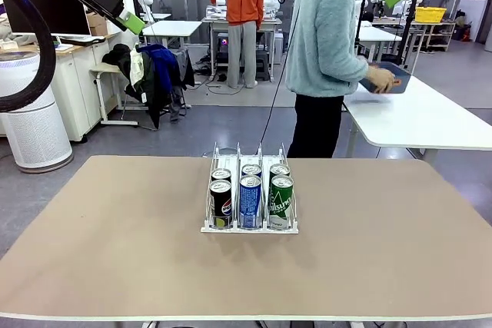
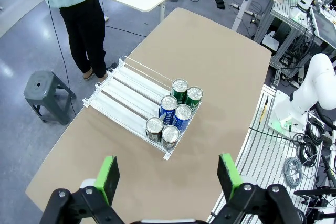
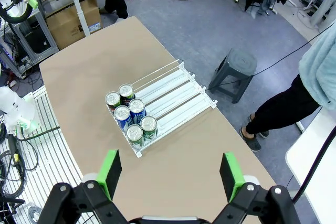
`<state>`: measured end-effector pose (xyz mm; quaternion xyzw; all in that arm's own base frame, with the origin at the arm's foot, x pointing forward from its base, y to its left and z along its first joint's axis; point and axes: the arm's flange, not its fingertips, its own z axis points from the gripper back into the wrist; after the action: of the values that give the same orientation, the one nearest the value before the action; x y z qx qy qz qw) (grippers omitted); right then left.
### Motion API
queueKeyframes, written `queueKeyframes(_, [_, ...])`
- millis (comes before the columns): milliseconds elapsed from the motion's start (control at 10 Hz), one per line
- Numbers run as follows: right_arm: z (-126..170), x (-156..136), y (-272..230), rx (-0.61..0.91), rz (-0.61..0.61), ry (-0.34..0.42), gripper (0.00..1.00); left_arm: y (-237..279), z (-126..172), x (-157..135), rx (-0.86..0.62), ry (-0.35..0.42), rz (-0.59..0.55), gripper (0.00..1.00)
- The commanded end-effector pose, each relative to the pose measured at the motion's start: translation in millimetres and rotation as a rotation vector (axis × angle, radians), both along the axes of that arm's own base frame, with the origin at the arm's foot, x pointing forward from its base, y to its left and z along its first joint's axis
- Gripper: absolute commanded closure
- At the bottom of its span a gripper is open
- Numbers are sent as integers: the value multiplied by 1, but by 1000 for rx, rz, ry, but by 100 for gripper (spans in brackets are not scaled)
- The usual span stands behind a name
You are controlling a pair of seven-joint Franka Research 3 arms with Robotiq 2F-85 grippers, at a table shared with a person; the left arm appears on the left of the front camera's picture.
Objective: Fill the beverage cans into the dispenser.
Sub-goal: Pick up the Pepsi coke handed by the human.
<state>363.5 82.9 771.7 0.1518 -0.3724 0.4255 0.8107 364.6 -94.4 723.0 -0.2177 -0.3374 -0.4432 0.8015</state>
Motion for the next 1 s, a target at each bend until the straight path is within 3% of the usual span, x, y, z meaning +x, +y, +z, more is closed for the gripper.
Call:
queueKeyframes(0, [0,-1,0,1,0,1,0,0,-1,0,0,2,1,0])
queueKeyframes(900, [0,-1,0,1,0,1,0,0,-1,0,0,2,1,0])
